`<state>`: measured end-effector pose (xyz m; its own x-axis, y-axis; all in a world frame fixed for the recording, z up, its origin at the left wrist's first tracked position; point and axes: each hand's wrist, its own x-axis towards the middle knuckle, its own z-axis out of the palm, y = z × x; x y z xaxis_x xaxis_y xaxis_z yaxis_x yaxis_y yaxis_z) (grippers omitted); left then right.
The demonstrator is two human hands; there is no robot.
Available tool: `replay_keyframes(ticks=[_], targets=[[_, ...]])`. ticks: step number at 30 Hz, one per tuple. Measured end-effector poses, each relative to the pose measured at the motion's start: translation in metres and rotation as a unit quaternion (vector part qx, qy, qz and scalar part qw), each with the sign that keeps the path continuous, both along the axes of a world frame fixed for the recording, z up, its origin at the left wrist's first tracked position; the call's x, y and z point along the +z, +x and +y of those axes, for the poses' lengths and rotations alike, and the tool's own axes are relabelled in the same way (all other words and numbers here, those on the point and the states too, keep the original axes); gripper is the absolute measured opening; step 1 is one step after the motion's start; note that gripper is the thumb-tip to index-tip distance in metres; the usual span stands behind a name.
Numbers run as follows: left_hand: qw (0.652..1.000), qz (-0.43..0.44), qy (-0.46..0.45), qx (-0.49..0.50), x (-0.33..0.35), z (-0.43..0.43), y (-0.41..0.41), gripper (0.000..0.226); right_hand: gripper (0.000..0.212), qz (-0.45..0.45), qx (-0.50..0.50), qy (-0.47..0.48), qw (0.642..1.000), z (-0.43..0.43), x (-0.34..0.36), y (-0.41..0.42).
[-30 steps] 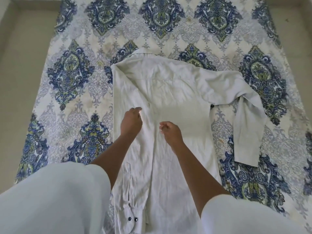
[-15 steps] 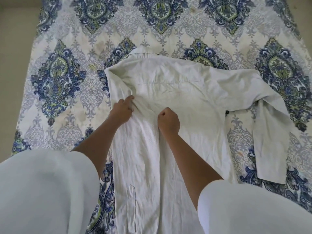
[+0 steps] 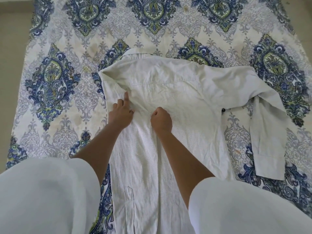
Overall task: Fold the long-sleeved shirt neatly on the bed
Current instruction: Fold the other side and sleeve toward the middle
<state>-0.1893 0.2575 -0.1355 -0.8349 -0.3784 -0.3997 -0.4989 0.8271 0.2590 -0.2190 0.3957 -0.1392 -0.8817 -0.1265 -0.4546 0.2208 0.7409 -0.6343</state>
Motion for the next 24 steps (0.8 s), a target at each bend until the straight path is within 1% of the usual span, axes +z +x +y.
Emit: replay_keyframes(ticks=[2,3,5,7,9,12,14,15,17,19,20,21,22,24], targets=[[1.0,0.012,-0.011,0.016,0.006,0.008,0.0,0.07,0.015,-0.008,-0.037,-0.044,0.998,0.006,0.004,0.0],[0.999,0.032,-0.022,0.029,0.009,0.014,0.002,0.067,0.015,-0.011,-0.05,-0.059,0.997,0.012,0.007,0.0],[0.994,0.084,-0.047,0.043,0.015,0.03,0.007,0.061,0.017,-0.019,-0.068,-0.072,0.995,0.029,0.011,0.001],[0.991,0.12,-0.05,0.027,0.019,0.049,0.012,0.051,0.02,-0.03,-0.094,-0.072,0.993,0.05,0.014,0.004],[0.991,0.131,-0.011,-0.007,0.023,0.073,0.009,0.042,0.021,-0.036,-0.121,-0.071,0.989,0.075,0.019,0.006],[0.988,0.123,0.087,-0.032,0.025,0.111,0.004,0.032,0.021,-0.036,-0.152,-0.065,0.986,0.112,0.023,0.01],[0.984,0.12,0.123,-0.055,0.024,0.137,0.003,0.028,0.023,-0.021,-0.176,-0.053,0.983,0.141,0.024,0.016],[0.983,0.115,0.128,-0.068,0.022,0.15,0.003,0.027,0.024,-0.005,-0.188,-0.032,0.982,0.156,0.024,0.02],[0.981,0.105,0.127,-0.098,0.019,0.174,0.0,0.026,0.027,0.02,-0.211,0.046,0.976,0.186,0.024,0.028],[0.978,0.105,0.126,-0.129,0.019,0.199,-0.008,0.027,0.033,0.009,-0.207,0.131,0.97,0.214,0.022,0.037],[0.976,0.105,0.12,-0.147,0.02,0.211,-0.014,0.028,0.036,-0.001,-0.198,0.146,0.969,0.226,0.019,0.041],[0.975,0.102,0.105,-0.165,0.021,0.223,-0.02,0.031,0.037,-0.011,-0.189,0.136,0.972,0.234,0.016,0.044],[0.975,0.093,0.082,-0.182,0.023,0.237,-0.027,0.034,0.035,-0.023,-0.184,0.106,0.977,0.242,0.014,0.046],[0.98,0.066,0.017,-0.184,0.024,0.263,-0.043,0.047,0.03,-0.049,-0.165,0.047,0.984,0.251,0.011,0.05]])
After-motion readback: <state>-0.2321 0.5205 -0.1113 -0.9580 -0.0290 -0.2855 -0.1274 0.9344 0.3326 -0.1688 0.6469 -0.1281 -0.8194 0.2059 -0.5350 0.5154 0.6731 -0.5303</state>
